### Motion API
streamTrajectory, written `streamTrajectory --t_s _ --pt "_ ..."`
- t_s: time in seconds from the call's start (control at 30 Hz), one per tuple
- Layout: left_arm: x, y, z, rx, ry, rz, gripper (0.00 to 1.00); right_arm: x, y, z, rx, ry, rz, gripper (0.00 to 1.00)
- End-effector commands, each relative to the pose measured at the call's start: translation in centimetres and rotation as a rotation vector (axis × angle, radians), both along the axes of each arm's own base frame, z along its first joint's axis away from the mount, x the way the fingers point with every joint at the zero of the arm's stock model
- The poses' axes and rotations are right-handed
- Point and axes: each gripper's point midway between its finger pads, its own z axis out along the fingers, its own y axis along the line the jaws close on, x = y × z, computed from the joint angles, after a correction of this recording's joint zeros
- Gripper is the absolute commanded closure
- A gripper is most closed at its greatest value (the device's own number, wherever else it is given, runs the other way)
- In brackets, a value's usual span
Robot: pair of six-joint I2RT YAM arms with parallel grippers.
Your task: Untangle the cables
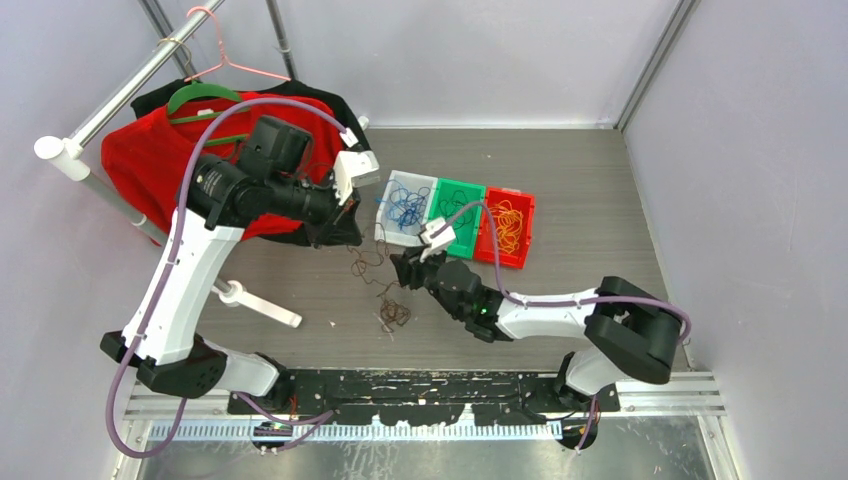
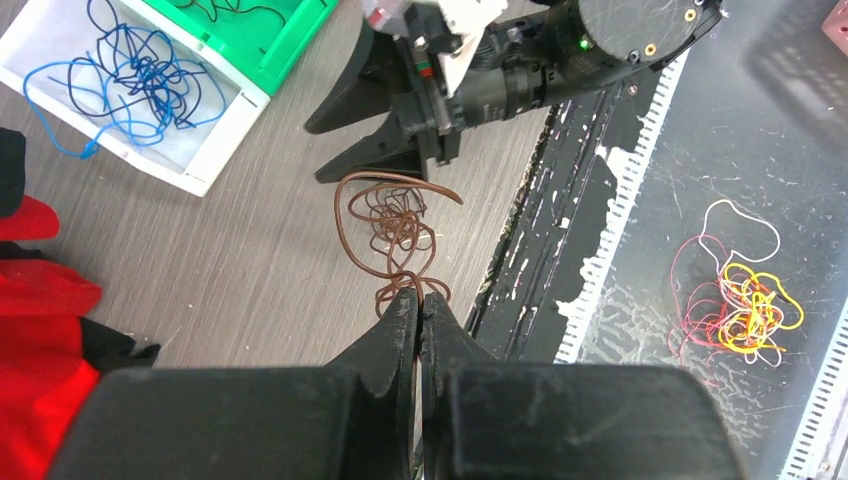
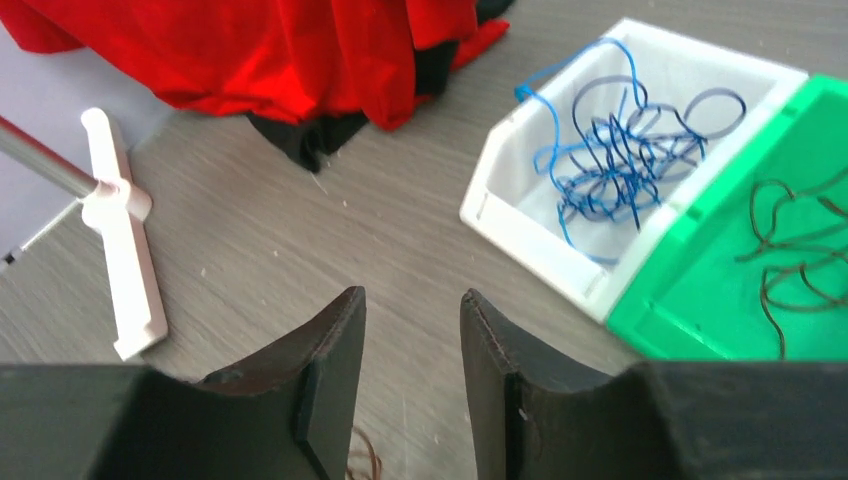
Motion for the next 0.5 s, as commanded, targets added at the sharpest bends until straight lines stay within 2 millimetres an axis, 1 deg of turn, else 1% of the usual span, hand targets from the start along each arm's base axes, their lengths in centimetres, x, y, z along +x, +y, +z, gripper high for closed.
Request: streamTrajectory --t_s 0.0,0.13,0.2,0.3,0.33,0.37,0.47 --pt "-0.6 0.1 1.7 -0.044 -0.055 -0.024 1.0 -1.7 -1.2 4.6 0.18 -0.048 0.047 0.51" --pt "0.2 0.1 1.7 -0.033 -0.091 -0.01 1.0 -3.9 -1.1 7.7 0.248 -0.059 0.161 0.43" --pt "0.3 0.0 1.9 -0.041 -0.094 -0.011 1.0 -5.4 -0.5 9.9 0.304 -0.084 0.252 0.39" --pt "0.5 -0.3 2.0 -0.051 -0.087 -0.01 1.0 -7.1 0.6 12.9 0.383 -0.107 0.366 0.36" --pt "0.5 -0.4 2.0 -0.053 -0.086 -0.006 1.0 -7.4 0.8 13.7 0.407 -0.114 0.384 0.35" --pt "0.6 -0.4 2.0 -0.053 -0.081 -0.005 1.0 -7.2 0.8 14.4 0.43 -0.119 0.377 0.35" --pt "0.3 -0.5 2.1 -0.062 -0.072 -0.007 1.0 -6.5 1.0 15.6 0.471 -0.142 0.344 0.34"
